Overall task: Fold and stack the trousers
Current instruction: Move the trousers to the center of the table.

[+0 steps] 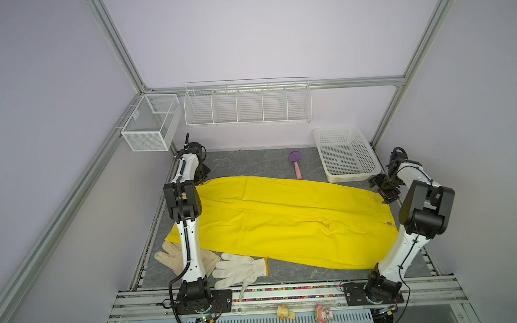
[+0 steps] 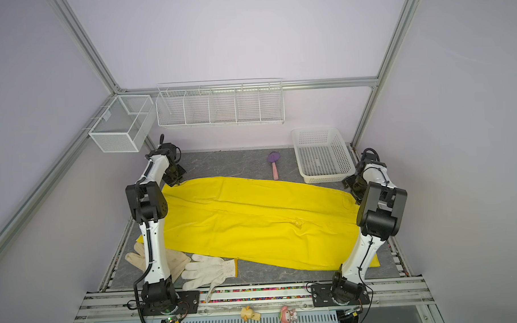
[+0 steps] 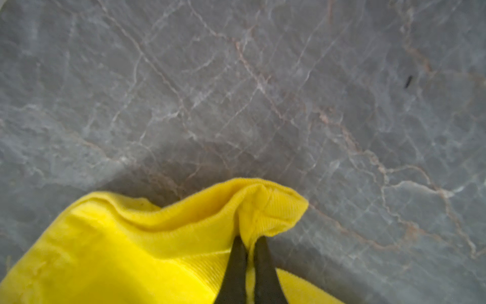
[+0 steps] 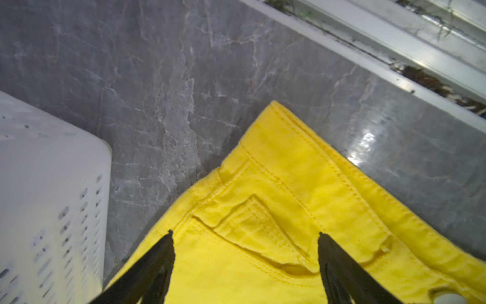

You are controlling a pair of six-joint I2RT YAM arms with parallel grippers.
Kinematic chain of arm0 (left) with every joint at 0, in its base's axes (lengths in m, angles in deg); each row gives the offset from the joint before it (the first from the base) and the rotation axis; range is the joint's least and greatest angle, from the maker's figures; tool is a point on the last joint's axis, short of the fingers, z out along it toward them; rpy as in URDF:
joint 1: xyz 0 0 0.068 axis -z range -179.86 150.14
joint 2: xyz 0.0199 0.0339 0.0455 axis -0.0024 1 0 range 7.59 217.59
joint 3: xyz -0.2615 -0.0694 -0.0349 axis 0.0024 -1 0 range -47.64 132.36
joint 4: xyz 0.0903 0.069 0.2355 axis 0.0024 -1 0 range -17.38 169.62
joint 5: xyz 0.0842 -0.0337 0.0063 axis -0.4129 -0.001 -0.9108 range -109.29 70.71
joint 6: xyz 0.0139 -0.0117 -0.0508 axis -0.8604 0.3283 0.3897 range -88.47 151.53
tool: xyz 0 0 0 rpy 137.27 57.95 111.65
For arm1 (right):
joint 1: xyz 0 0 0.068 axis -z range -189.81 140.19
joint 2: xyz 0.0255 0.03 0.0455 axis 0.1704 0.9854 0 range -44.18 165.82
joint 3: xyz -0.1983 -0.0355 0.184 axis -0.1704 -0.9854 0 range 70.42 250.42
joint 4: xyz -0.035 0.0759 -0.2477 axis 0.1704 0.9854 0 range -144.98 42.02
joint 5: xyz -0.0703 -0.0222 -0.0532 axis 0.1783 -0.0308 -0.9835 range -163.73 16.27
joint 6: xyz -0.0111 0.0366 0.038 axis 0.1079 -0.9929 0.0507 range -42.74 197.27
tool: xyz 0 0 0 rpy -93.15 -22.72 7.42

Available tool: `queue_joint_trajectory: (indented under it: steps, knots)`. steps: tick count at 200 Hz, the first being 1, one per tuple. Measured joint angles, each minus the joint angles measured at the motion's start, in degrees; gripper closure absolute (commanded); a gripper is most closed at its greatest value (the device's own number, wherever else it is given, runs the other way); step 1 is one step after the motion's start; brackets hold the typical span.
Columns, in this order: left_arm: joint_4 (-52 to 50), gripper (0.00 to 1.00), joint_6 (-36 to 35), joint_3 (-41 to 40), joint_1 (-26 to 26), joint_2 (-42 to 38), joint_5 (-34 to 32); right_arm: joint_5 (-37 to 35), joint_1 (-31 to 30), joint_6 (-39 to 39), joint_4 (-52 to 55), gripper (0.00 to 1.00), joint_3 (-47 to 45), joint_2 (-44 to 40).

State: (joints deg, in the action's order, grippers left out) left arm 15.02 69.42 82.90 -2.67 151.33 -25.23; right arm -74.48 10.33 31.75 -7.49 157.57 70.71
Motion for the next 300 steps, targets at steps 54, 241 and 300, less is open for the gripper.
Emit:
queue_joint_trajectory:
  steps: [54, 241, 300]
  knots:
    - [1.4, 1.0, 0.0, -9.1, 0.9, -11.6, 0.8, -0.9, -0.1, -0.5, 0.9, 0.13, 3.8, 6.0]
    - [6.4, 1.0, 0.0, -30.1, 2.8, -30.8, 0.6, -5.3, -0.5, 1.3, 6.9, 0.8, 8.0, 8.5]
    - [6.5, 1.0, 0.1, -37.0, 2.8, -40.4, 0.9, -3.9, -2.7, 4.2, 4.7, 0.86, -0.3, -7.3]
